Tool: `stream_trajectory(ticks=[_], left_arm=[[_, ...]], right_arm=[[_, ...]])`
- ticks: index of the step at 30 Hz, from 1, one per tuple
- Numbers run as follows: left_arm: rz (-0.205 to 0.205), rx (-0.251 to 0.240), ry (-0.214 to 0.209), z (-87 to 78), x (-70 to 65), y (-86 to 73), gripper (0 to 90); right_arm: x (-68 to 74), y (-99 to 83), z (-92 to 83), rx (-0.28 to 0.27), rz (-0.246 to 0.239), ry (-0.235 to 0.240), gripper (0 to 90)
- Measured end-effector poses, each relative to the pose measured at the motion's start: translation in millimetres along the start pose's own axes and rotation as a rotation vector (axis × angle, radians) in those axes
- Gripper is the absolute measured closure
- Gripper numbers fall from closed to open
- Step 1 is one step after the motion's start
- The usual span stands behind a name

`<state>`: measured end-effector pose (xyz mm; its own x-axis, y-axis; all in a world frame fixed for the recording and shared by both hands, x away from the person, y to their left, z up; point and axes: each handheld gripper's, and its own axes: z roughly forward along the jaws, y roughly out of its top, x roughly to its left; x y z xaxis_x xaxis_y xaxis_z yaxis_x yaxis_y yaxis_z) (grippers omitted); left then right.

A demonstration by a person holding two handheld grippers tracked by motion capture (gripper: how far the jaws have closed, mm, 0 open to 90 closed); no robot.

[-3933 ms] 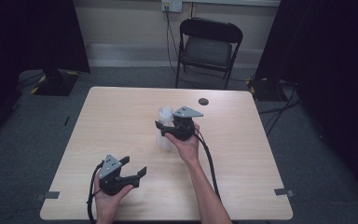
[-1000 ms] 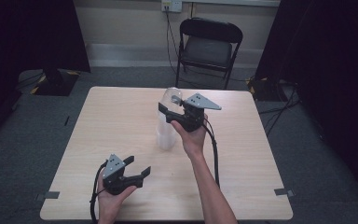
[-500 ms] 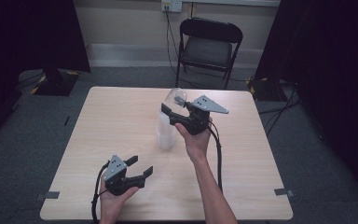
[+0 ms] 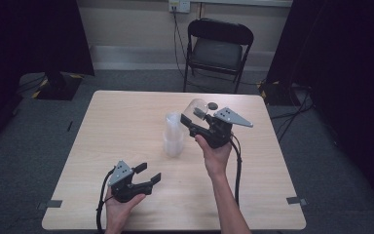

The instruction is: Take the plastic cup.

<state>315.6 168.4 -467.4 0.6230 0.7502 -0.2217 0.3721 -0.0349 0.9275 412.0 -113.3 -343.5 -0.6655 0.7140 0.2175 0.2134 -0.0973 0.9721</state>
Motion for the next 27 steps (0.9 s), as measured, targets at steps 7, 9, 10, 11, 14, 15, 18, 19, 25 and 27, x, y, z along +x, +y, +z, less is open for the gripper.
stream_trajectory(ticks=[7,9,10,11,14,15,18,19,25,27], left_arm=[[0.019,0.008,0.015,1.6,-1.3,1.2,29.5],[0.025,0.008,0.008,1.6,-1.4,1.1,31.9],[0.041,0.005,0.003,1.2,-1.8,1.1,32.8],[0.041,0.005,0.003,1.2,-1.8,1.1,33.4],[0.048,0.001,0.001,1.3,-1.2,1.5,33.4],[0.048,0.001,0.001,1.3,-1.2,1.5,33.5],[0.054,0.003,0.006,1.6,-0.8,2.4,33.5],[0.052,0.001,0.008,2.0,-1.0,2.6,34.1],[0.061,-0.008,-0.002,5.6,-4.6,5.8,32.2],[0.078,-0.014,-0.014,7.8,-6.9,8.4,31.2]], right_arm=[[-2.2,-12.2,-6.7,0.044,0.057,-0.003,40.9],[-0.6,-17.3,-8.0,0.059,0.068,-0.004,40.8],[0.0,-19.8,-8.9,0.065,0.073,-0.004,40.8],[0.0,-19.8,-8.9,0.065,0.073,-0.004,40.8],[2.2,-28.7,-12.9,0.076,0.106,0.012,41.1],[2.2,-28.7,-12.9,0.076,0.106,0.012,41.1],[2.5,-34.2,-15.7,0.094,0.128,0.024,41.3],[2.5,-36.0,-17.1,0.097,0.138,0.024,41.4],[1.5,-46.7,-23.4,0.106,0.195,0.043,41.8],[2.8,-51.3,-24.0,0.115,0.214,0.049,41.9]])
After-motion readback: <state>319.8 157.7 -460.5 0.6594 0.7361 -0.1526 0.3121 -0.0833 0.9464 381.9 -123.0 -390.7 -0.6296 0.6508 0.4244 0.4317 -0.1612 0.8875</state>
